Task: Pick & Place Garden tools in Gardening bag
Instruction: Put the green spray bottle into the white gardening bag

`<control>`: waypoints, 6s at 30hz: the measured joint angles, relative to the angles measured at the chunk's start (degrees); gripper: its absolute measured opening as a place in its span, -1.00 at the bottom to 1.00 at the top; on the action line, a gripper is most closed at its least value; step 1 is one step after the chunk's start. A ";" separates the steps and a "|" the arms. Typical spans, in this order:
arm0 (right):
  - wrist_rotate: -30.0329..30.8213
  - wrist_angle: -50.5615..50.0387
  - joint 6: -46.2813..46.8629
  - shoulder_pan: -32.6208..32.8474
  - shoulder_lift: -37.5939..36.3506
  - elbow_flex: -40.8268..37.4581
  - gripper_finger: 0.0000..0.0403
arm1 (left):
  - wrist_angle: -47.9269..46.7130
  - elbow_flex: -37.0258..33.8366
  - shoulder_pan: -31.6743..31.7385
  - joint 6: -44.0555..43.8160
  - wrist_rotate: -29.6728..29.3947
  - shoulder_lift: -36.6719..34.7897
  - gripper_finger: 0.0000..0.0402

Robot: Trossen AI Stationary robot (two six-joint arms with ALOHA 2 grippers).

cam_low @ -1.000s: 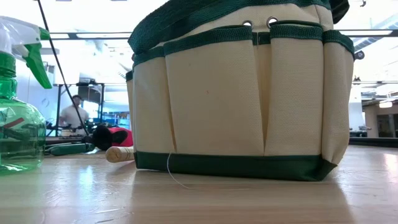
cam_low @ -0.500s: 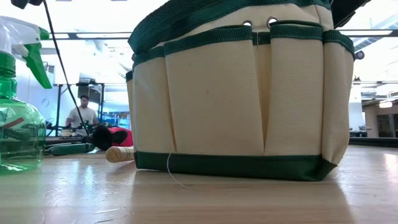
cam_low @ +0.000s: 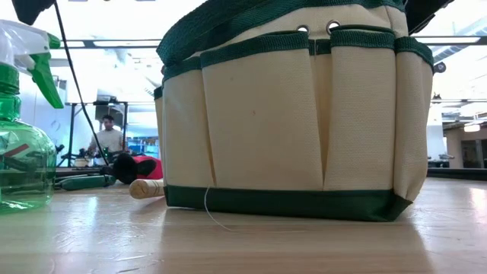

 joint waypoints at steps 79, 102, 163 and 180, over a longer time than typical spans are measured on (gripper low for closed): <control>1.15 0.35 -1.28 -0.03 -0.02 0.00 -0.45 | -1.91 19.00 1.58 27.67 -7.38 1.01 -0.73; 7.57 20.60 -0.25 -0.01 -0.06 0.00 -0.42 | 4.53 29.82 12.28 70.65 -9.37 8.43 -0.73; -5.01 9.01 -17.90 -7.33 21.51 28.41 -0.27 | 3.24 43.58 11.86 78.90 -1.46 21.03 -0.73; -8.55 17.55 -14.68 -6.72 21.96 27.41 -0.22 | 6.95 40.98 11.89 80.00 -1.92 21.55 -0.73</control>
